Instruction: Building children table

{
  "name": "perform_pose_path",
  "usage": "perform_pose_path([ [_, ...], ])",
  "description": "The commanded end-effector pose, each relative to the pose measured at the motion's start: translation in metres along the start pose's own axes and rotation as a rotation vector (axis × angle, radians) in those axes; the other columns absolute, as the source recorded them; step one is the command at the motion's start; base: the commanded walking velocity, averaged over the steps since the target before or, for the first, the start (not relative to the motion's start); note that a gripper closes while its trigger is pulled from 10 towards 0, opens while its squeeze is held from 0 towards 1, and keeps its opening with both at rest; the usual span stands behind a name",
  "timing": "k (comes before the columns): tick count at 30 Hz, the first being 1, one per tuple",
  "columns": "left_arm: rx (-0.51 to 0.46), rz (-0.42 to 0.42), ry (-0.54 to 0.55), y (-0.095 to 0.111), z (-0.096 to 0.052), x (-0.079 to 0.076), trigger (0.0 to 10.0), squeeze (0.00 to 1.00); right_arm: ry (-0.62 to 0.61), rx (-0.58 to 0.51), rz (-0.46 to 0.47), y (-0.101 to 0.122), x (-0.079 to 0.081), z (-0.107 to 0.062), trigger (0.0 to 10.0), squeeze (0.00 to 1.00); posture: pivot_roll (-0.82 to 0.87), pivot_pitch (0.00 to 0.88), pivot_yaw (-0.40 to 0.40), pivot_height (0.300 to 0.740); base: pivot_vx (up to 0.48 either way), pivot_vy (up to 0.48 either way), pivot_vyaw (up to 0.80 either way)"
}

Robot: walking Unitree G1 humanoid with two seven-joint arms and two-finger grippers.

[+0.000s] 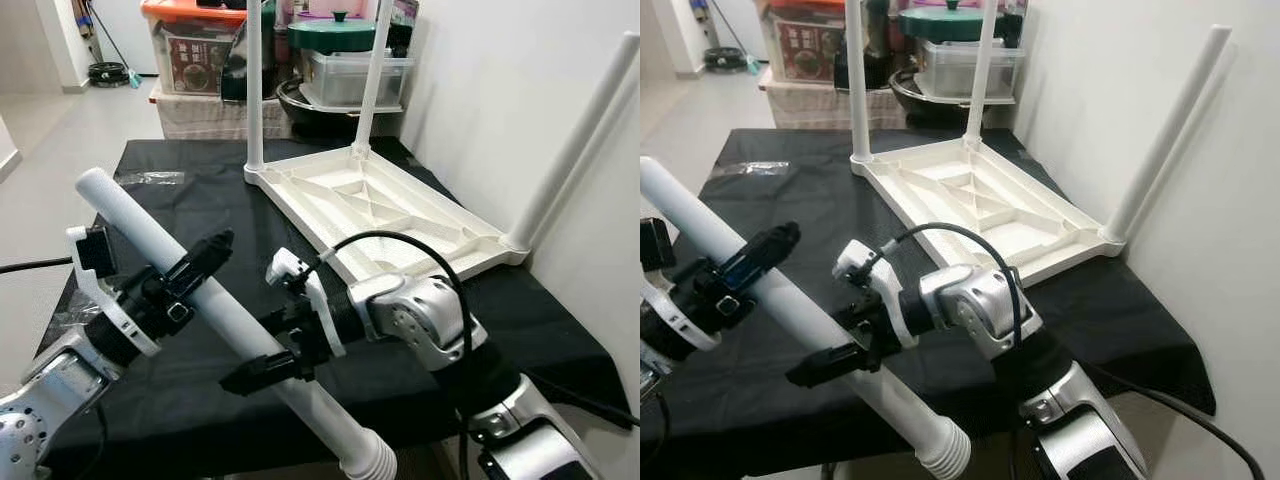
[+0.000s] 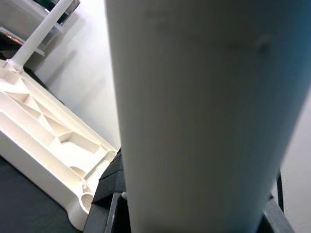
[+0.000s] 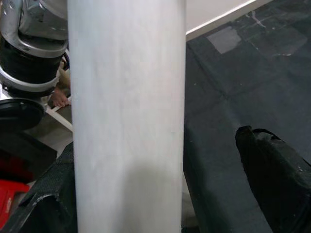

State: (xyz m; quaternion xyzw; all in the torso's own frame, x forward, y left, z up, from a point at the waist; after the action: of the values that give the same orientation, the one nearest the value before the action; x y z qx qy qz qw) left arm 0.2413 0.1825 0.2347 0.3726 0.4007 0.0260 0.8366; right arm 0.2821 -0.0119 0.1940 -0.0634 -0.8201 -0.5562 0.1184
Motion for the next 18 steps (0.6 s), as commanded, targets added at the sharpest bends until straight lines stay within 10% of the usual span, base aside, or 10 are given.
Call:
perform_pose_path([
  [1, 0.010, -0.001, -0.040, -0.001, 0.005, -0.004, 10.0, 0.00, 0.012, 0.028, 0.014, -0.002, 0.002, 0.007, 4.5, 0.00, -0.01, 0.000, -0.074, 0.740, 0.000, 0.000, 0.00],
  [2, 0.014, -0.002, -0.041, -0.002, 0.006, -0.004, 10.0, 0.00, 0.029, 0.024, 0.009, -0.001, 0.004, 0.009, 0.0, 0.00, -0.01, 0.000, -0.073, 0.740, 0.000, 0.000, 0.00],
  [18, 0.023, 0.035, -0.027, -0.001, 0.007, -0.001, 10.0, 0.00, 0.119, 0.009, -0.006, -0.001, 0.019, 0.004, 0.0, 0.00, -0.01, 0.000, -0.064, 0.740, 0.000, 0.000, 0.00],
])
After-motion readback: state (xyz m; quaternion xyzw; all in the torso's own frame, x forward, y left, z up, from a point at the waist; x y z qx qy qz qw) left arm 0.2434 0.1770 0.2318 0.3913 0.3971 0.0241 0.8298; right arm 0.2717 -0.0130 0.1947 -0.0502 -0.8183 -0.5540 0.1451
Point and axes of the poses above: a point about 5 cm out from each wrist's last joint towards the gripper, its own z axis pointing out of the wrist towards the gripper, its own y axis along the axis of the wrist's last joint, x = y × z, the point moved 1 cm from there along z, pointing out of the wrist towards the gripper, and after that the axes turned 5 degrees about -z, right-handed, at the moved point
